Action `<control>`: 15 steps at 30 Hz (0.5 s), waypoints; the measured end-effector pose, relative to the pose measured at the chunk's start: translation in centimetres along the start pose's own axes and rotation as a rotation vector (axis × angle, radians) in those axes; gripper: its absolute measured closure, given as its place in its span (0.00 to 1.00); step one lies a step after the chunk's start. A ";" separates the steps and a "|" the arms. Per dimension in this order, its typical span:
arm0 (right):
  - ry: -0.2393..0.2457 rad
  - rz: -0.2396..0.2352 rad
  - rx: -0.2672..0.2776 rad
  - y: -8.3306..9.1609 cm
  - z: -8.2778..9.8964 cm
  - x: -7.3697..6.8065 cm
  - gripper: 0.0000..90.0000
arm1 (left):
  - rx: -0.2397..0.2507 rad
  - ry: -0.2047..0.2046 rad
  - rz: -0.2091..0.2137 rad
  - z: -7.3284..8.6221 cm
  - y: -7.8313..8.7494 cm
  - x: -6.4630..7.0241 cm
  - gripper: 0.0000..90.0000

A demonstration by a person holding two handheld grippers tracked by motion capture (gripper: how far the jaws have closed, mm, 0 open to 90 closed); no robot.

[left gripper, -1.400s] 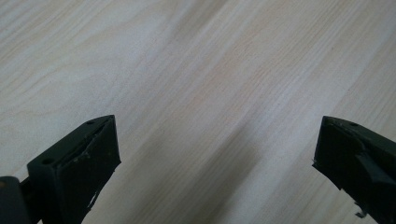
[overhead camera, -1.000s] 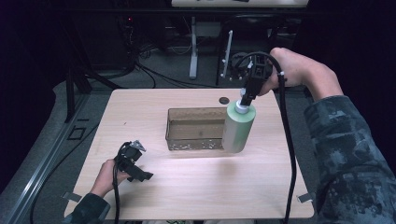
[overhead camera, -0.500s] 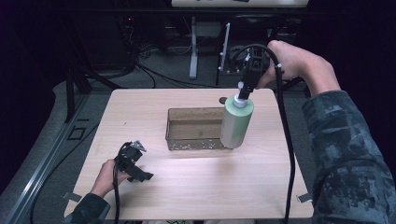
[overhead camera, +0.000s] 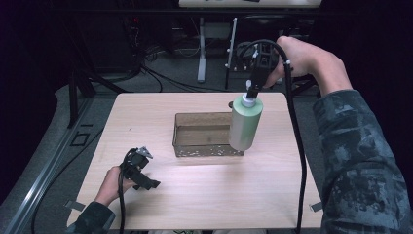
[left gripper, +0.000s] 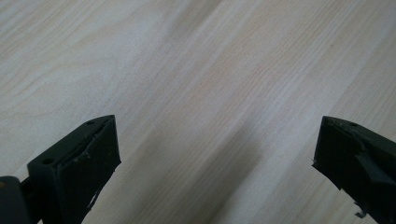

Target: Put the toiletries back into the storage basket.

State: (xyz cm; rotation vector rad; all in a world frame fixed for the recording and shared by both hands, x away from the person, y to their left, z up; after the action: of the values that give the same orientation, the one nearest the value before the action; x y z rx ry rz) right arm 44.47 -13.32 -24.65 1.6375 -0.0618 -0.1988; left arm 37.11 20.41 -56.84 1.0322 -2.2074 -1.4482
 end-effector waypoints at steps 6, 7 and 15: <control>0.007 0.017 -0.007 0.3 -0.5 0.2 0.70 | -0.005 -0.010 0.006 -0.2 -0.1 0.1 0.00; 0.006 0.018 -0.006 0.4 -0.6 0.2 0.70 | -0.005 -0.009 0.005 -0.2 -0.1 0.1 0.00; 0.003 0.031 -0.005 0.4 -1.2 0.8 0.70 | -0.003 -0.012 0.011 -0.2 -0.1 0.2 0.00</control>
State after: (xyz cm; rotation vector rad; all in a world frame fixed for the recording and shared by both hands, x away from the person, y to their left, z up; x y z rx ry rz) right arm 45.51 -12.25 -24.28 1.6304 -0.0845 -0.1730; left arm 37.16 20.08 -56.89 1.0118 -2.2147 -1.4569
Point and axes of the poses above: each handheld gripper's, and its own axes: y roughly backward along the jaws, z roughly out of its underside, x roughly to its right, the point moved 3 cm from there along -y, roughly forward along the jaws, and after that the axes turned 15 degrees about -z, right-handed, at the moved point
